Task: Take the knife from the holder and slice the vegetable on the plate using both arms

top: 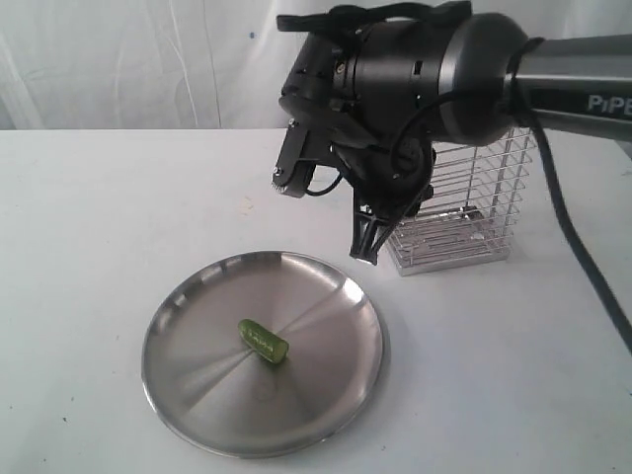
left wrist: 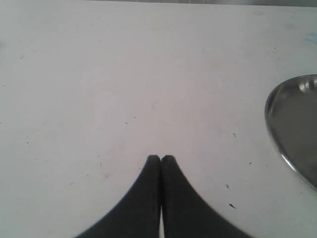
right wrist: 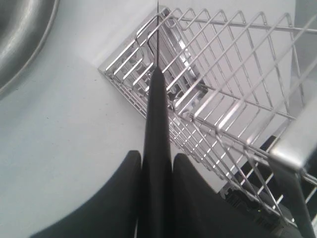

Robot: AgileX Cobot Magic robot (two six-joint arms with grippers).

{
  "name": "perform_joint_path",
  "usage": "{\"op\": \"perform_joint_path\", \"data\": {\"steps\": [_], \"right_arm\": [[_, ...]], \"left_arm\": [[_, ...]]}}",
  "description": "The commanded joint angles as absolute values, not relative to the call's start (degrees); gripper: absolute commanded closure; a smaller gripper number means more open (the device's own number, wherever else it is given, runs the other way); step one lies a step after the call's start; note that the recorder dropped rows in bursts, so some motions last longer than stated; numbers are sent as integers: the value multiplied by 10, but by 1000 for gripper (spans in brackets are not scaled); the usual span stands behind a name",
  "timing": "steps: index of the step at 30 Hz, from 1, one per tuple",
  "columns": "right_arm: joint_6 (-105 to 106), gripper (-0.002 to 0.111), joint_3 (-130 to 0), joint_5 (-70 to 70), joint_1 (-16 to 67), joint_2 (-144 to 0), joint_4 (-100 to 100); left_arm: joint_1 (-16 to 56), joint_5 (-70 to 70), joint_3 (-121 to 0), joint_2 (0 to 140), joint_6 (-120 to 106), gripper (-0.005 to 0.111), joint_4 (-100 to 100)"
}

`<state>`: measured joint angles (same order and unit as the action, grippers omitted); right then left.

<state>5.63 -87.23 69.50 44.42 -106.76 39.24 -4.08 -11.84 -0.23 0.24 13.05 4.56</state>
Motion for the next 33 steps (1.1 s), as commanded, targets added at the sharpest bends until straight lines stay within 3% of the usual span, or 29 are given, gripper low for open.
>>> {"op": "perform_joint_path", "data": {"steps": [1,33], "right_arm": [[65,108,-871,700,439,-1041,400],[43,108,-871,700,439,-882,281]], "left_arm": [[-39,-120,0,0,131,107,48],[-39,-120,0,0,131,107,48]]}}
